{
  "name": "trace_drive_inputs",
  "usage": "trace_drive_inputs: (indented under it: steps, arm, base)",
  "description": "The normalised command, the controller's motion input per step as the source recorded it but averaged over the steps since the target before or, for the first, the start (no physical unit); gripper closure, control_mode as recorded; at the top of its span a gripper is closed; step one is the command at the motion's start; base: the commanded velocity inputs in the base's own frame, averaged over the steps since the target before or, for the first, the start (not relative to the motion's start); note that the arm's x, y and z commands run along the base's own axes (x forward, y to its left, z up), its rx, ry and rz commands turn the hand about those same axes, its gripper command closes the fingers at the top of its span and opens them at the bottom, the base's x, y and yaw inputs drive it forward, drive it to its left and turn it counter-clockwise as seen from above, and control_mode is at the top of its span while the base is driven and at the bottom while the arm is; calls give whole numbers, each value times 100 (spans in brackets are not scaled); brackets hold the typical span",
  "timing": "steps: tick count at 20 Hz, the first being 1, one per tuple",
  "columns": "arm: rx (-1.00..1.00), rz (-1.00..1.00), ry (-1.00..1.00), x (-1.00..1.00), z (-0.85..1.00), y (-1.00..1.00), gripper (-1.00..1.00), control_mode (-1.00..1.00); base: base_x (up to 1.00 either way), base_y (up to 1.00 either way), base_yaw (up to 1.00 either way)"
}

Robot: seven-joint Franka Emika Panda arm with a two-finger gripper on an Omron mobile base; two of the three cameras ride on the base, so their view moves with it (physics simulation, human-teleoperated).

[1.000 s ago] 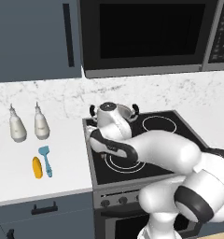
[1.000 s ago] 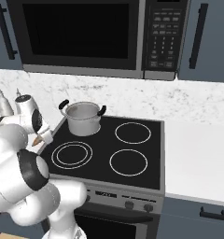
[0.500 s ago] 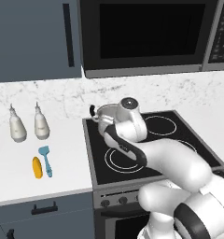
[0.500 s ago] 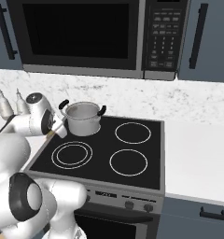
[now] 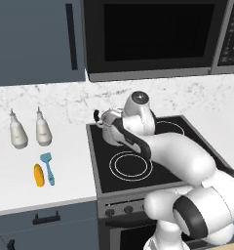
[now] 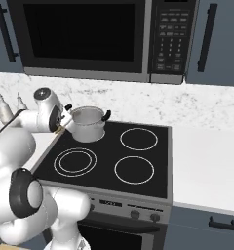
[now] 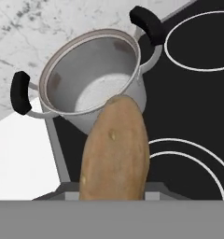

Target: Put the sweet potato and corn in the pot. Retrieve the spatula and lightly stir the vegetables in the pot.

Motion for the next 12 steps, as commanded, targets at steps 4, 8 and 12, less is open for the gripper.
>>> trace_drive_inputs:
  steps: [4, 8, 12]
  arm:
    - [0, 0, 0, 52, 1, -27, 100, -100]
    - [0, 0, 0, 52, 0, -22, 100, -100]
    - [0, 0, 0, 50, 0, -12, 100, -100]
  base:
    - [0, 0, 0]
    - [0, 0, 0]
    - [0, 0, 0]
